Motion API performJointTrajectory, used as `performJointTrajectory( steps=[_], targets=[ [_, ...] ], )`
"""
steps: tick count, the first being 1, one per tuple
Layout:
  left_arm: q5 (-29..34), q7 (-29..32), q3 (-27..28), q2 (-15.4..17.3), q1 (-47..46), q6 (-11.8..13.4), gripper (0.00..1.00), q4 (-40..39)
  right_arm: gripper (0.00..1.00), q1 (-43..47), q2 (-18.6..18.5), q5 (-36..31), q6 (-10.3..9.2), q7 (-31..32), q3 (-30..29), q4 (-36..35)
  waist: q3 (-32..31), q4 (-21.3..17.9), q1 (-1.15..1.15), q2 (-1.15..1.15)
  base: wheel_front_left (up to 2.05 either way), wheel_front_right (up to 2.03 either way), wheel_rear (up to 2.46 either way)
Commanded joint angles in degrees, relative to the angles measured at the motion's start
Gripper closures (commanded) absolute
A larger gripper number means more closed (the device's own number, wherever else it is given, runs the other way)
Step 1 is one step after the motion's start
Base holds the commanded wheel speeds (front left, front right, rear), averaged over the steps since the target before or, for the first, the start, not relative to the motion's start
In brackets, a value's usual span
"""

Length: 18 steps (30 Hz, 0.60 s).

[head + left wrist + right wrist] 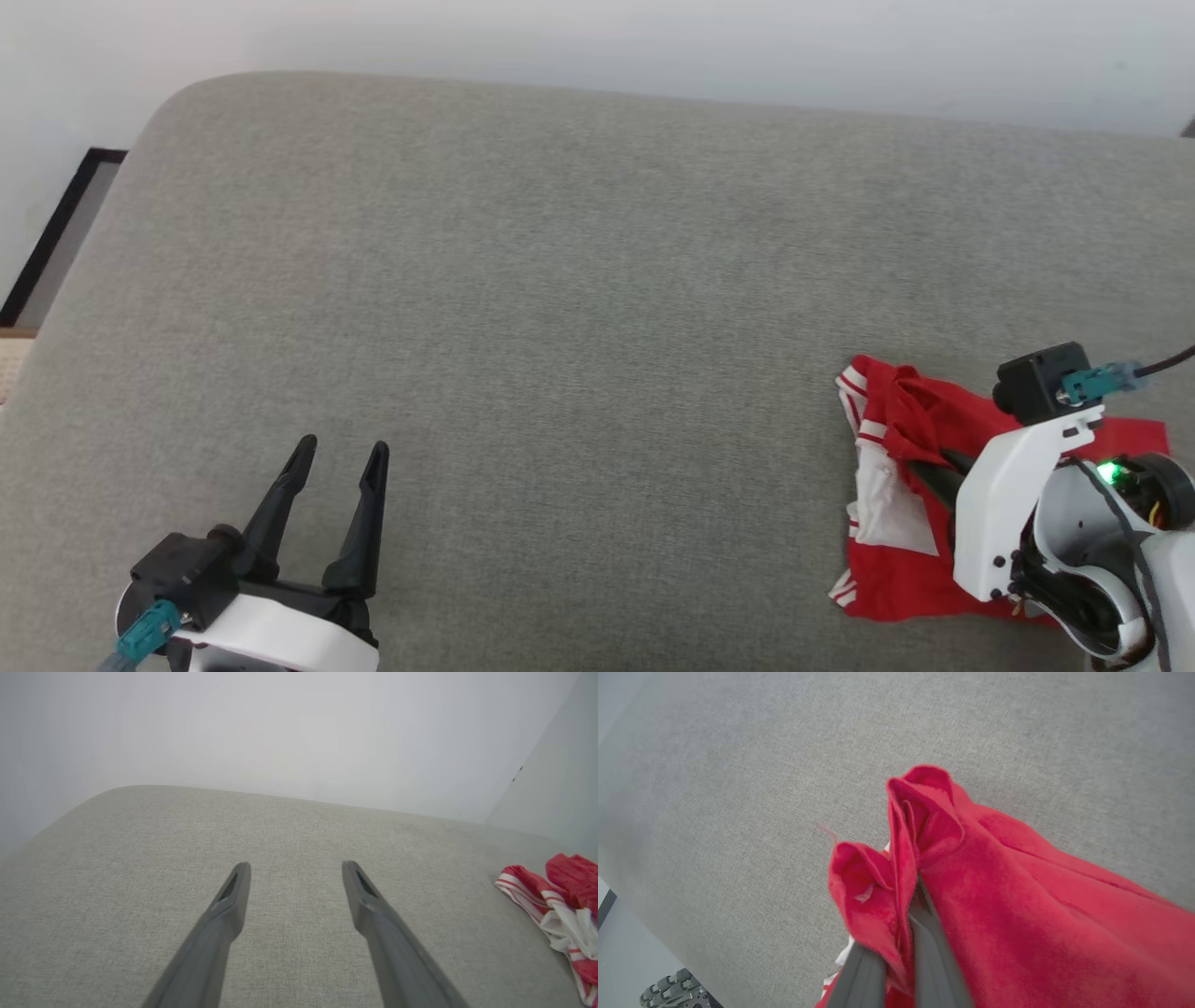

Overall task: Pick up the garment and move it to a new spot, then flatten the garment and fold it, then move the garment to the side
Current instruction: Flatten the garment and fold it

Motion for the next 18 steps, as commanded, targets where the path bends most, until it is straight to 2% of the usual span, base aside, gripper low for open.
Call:
performJointTrajectory(
  steps=[1, 9, 10, 11, 12, 18],
  targets=[
    [-0.9, -0.3, -0.1, -0.2, -0.9, 0.1, 0.0, 0.2, 1.0, -0.8, 0.1, -0.1, -0.01, -1.1, 0.4, 1.6, 0.3, 1.0, 0.0, 0.0, 0.0, 0.0, 0.0],
    [-1.1, -0.3, -0.7, -0.6, -1.5, 0.1, 0.0, 0.9, 1.0, -1.4, -0.4, -0.2, -0.01, -4.6, 1.5, 9.2, 0.6, 2.3, 0.0, 0.0, 0.0, 0.0, 0.0],
    [-1.2, -0.3, -0.7, -0.6, -1.5, 0.1, 0.0, 1.1, 0.94, -1.5, -0.2, -0.1, 0.0, -5.3, 1.7, 10.0, 0.5, 2.3, 0.0, 0.0, 0.0, 0.0, 0.0],
    [-1.4, -0.3, -0.6, -0.7, -1.5, 0.1, 0.0, 1.4, 0.19, -1.7, -0.5, 0.0, -0.01, -6.6, 2.3, 11.1, 0.4, 2.1, 0.0, 0.0, 0.0, 0.0, 0.0],
    [-1.3, -0.3, -0.5, -0.7, -1.4, 0.1, 0.0, 1.4, 0.0, -2.0, -0.6, 0.1, -0.01, -7.3, 2.5, 11.4, 0.3, 1.9, 0.0, 0.0, 0.0, 0.0, 0.0],
    [-1.8, -0.3, 0.1, -0.3, -0.3, 0.1, 0.0, 1.8, 0.0, -2.4, -1.5, 1.7, -0.01, -8.9, 2.3, 8.9, -0.8, -0.2, 0.0, 0.0, 0.0, 0.0, 0.0]
  ],
)
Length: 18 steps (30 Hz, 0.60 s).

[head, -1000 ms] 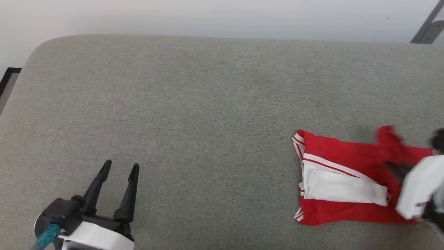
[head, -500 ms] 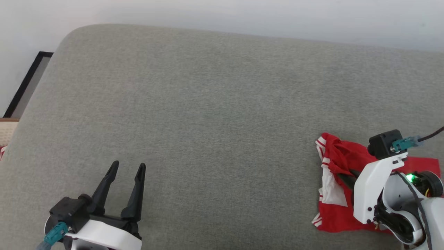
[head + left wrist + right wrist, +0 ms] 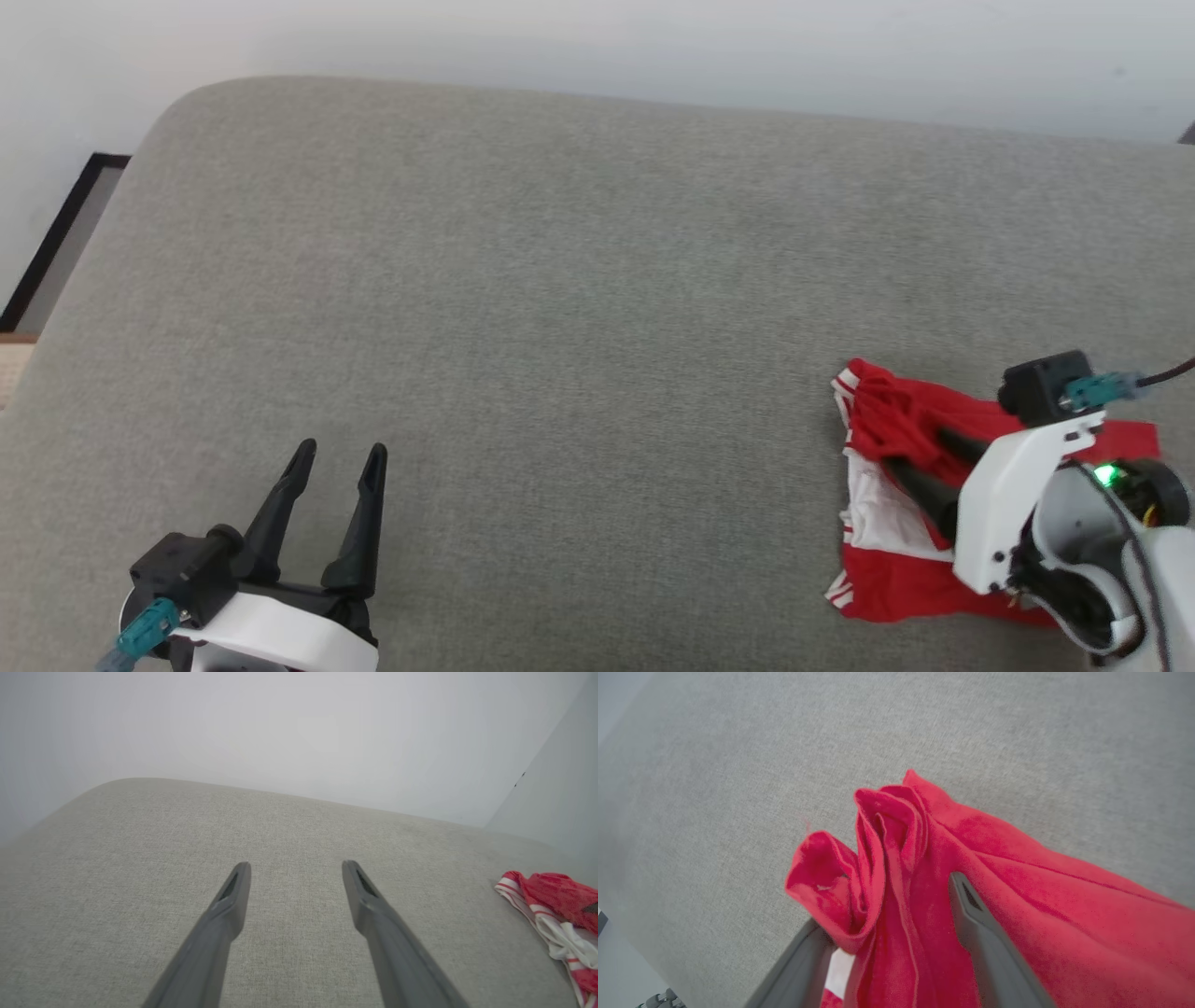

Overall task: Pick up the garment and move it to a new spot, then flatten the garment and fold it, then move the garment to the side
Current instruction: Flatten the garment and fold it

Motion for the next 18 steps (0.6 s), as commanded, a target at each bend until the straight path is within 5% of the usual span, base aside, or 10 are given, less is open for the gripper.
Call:
performJointTrajectory(
  steps=[1, 11, 18],
  targets=[
    [-0.3, -0.3, 0.3, 0.2, 0.4, 0.1, 0.0, 0.0, 0.0, -0.4, -0.6, 0.2, 0.0, -0.3, -0.5, -0.5, -0.5, -0.8, 0.0, 0.0, 0.0, 0.0, 0.0],
    [-0.5, -0.3, -1.2, 0.1, 0.5, 0.1, 0.0, 0.6, 0.0, 1.2, -2.6, 2.4, 0.0, -6.6, -7.0, 1.1, -2.8, -4.6, 0.0, 0.0, 0.0, 0.0, 0.0],
    [-0.8, -0.3, -1.8, -0.3, 1.1, 0.1, 0.0, 2.1, 0.0, 1.2, -3.5, 2.0, 0.0, -23.1, -8.6, 8.1, -5.4, -6.5, 0.0, 0.0, 0.0, 0.0, 0.0]
  ],
)
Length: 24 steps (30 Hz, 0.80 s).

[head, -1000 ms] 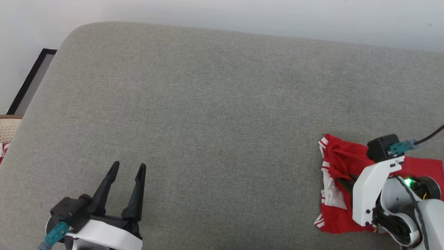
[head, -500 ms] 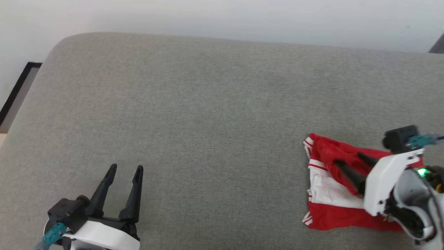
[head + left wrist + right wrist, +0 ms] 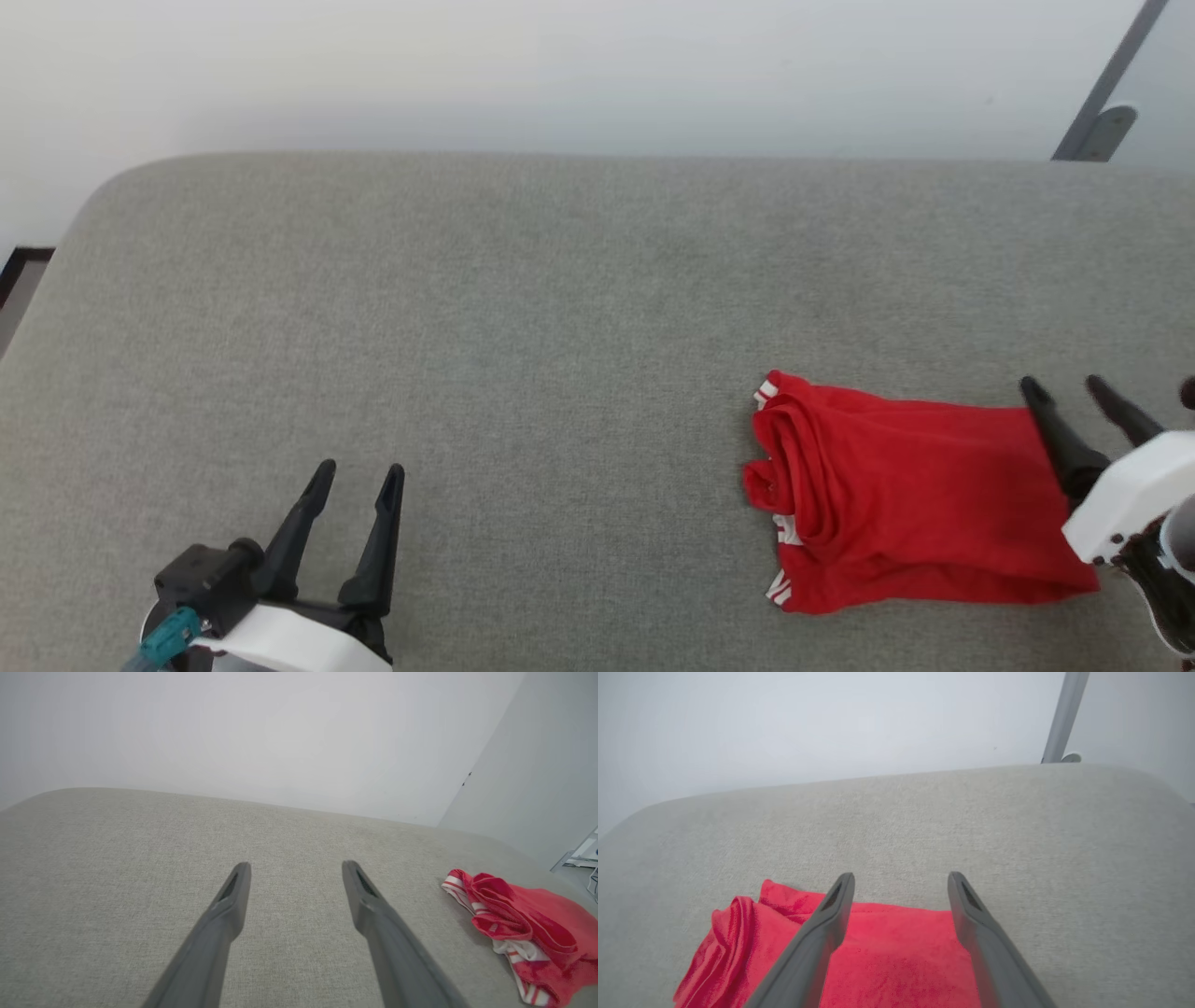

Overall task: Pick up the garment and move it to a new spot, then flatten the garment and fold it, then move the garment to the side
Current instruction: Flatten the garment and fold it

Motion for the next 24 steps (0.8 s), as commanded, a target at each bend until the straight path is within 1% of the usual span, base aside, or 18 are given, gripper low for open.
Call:
performJointTrajectory(
  steps=[1, 7, 9, 10, 11, 13, 16, 24],
  targets=[
    [-0.1, -0.3, 0.1, -0.2, 1.0, 0.1, 0.0, 0.5, 0.0, 0.6, -0.1, -1.3, -0.01, -5.8, -0.3, 1.8, -1.5, -0.9, 0.0, 0.0, 0.0, 0.0, 0.0],
    [-0.3, -0.3, 2.6, -1.0, 4.1, 0.1, 0.0, 1.0, 0.0, 3.4, 1.8, -2.6, -0.01, -22.8, -0.6, 5.9, -4.2, -1.8, 0.0, 0.0, 0.0, 0.0, 0.0],
    [-0.6, -0.3, 3.2, -1.1, 5.1, 0.1, 0.0, 0.7, 0.0, 4.4, 2.6, -3.6, -0.01, -26.3, -0.3, 6.6, -4.8, -1.9, 0.0, 0.0, 0.0, 0.0, 0.0],
    [-0.6, -0.3, 3.2, -1.1, 5.1, 0.1, 0.0, 0.7, 0.0, 4.4, 2.6, -3.6, -0.01, -26.3, -0.3, 6.6, -4.8, -1.9, 0.0, 0.0, 0.0, 0.0, 0.0],
    [-0.7, -0.3, 3.6, -1.0, 6.1, 0.1, 0.0, 0.4, 0.0, 5.5, 3.3, -4.4, -0.01, -28.1, -0.5, 6.8, -5.2, -1.8, 0.0, 0.0, 0.0, 0.0, 0.0],
    [-0.7, -0.3, 3.8, -0.9, 6.7, 0.1, 0.0, 0.2, 0.0, 6.2, 3.5, -4.9, -0.01, -28.6, -0.7, 6.6, -5.4, -1.7, 0.0, 0.0, 0.0, 0.0, 0.0],
    [0.0, -0.3, 4.3, -0.8, 7.9, 0.1, 0.0, -0.7, 0.0, 8.7, 4.9, -6.0, -0.01, -29.4, -1.6, 5.4, -5.8, -1.1, 0.0, 0.0, 0.0, 0.0, 0.0],
    [1.5, -0.3, 6.4, -1.7, 12.1, 0.1, 0.0, -4.2, 0.0, 16.1, 8.3, -9.8, -0.01, -29.7, -5.1, -1.4, -5.9, -0.3, 0.0, 0.0, 0.0, 0.0, 0.0]
  ],
)
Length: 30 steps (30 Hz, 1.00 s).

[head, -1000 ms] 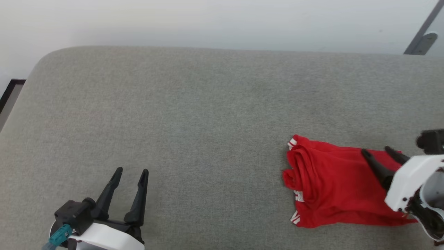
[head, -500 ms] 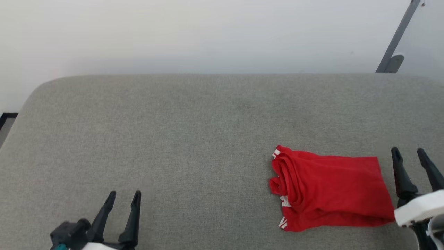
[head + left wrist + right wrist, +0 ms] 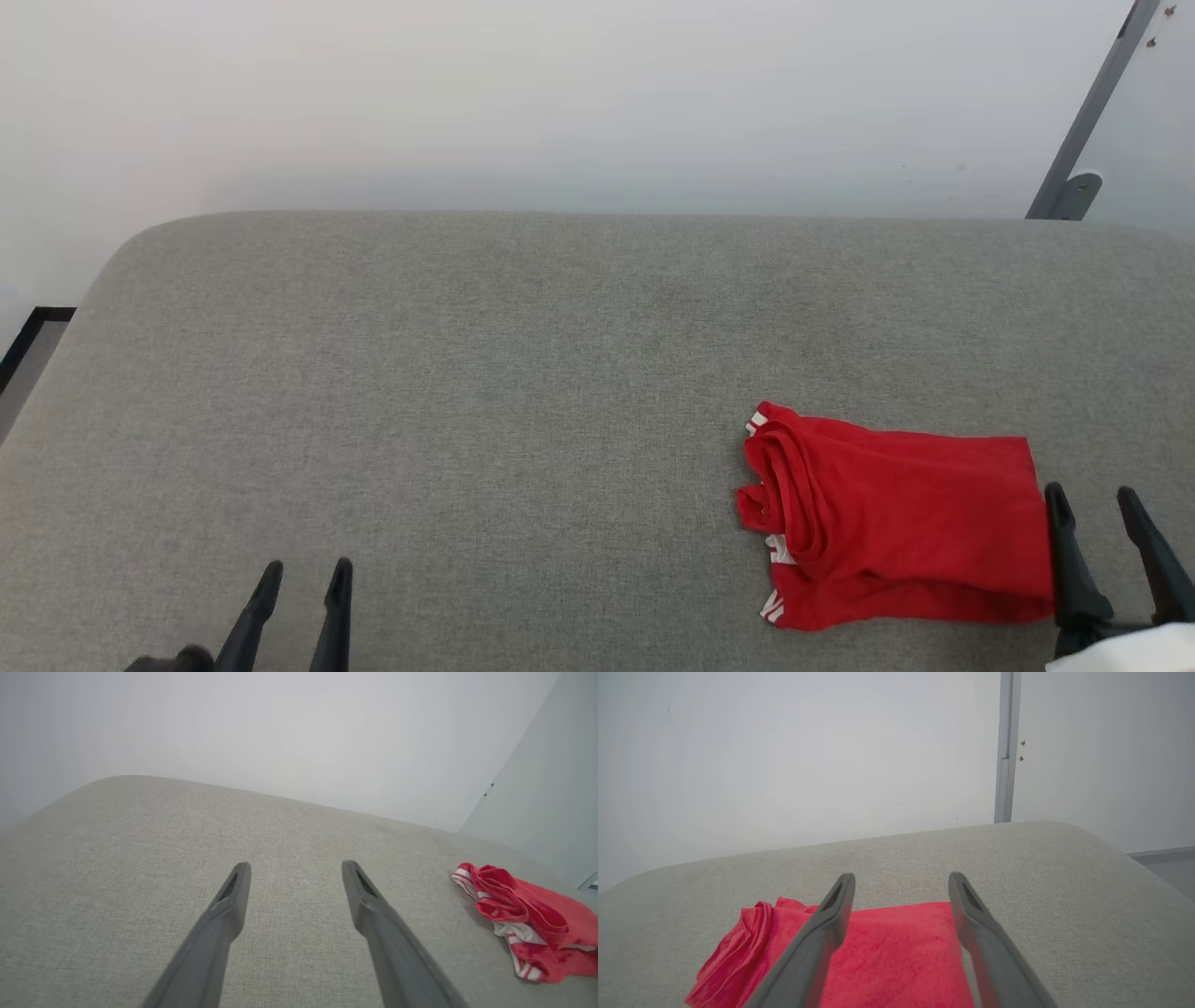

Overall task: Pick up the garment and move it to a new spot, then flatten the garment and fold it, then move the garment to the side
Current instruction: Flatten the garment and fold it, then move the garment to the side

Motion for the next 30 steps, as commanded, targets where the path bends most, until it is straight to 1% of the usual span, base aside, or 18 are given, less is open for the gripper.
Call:
performJointTrajectory(
  steps=[1, 9, 13, 16, 19, 21, 23, 28, 30],
  targets=[
    [0.9, -0.3, 0.8, -0.3, 1.3, 0.1, 0.0, -0.7, 0.0, 1.1, 0.4, -0.6, 0.0, -0.3, -0.7, -1.0, 0.1, 0.0, 0.0, -0.01, 0.0, 0.0, 0.0],
    [2.1, -0.3, 3.1, -1.7, 4.9, 0.1, 0.0, -5.3, 0.0, 7.5, 3.5, -2.2, 0.0, -0.3, -4.9, -6.7, 0.9, 0.2, 0.0, -0.01, 0.0, 0.0, 0.0],
    [2.5, -0.3, 3.2, -1.9, 4.3, 0.1, 0.0, -5.8, 0.0, 8.2, 4.3, -2.4, 0.0, -0.1, -5.5, -7.8, 1.4, 0.0, 0.0, -0.01, 0.0, 0.0, 0.0],
    [2.6, -0.3, 2.4, -1.6, 2.9, 0.1, 0.0, -5.6, 0.0, 7.1, 4.3, -2.4, 0.0, 0.6, -5.5, -8.2, 1.7, -0.1, 0.0, -0.01, 0.0, 0.0, 0.0],
    [2.5, -0.3, 1.9, -1.4, 1.7, 0.1, 0.0, -5.7, 0.0, 5.6, 3.4, -2.3, 0.0, 2.4, -5.5, -8.1, 2.5, 0.0, 0.0, -0.01, 0.0, 0.0, 0.0],
    [2.4, -0.3, 1.4, -1.3, 0.7, 0.1, 0.0, -5.8, 0.0, 4.1, 2.2, -2.8, 0.0, 5.2, -5.5, -7.6, 3.2, 0.0, 0.0, -0.01, 0.0, 0.0, 0.0],
    [2.3, -0.3, 0.8, -1.1, -0.5, 0.1, 0.0, -5.9, 0.0, 2.2, 0.7, -2.8, 0.0, 9.8, -5.5, -6.9, 4.3, 0.0, 0.0, -0.01, 0.0, 0.0, 0.0],
    [1.5, -0.3, -1.3, -0.3, -4.0, 0.1, 0.0, -5.3, 0.0, -3.4, -5.0, -1.4, 0.0, 26.4, -4.7, -5.3, 7.9, 0.4, 0.0, -0.01, 0.0, 0.0, 0.0],
    [1.2, -0.3, -1.9, -0.1, -5.7, 0.1, 0.0, -5.0, 0.0, -5.3, -6.7, -0.2, 0.0, 33.3, -4.7, -4.6, 9.4, 0.6, 0.0, -0.01, 0.0, 0.0, 0.0]
  ],
)
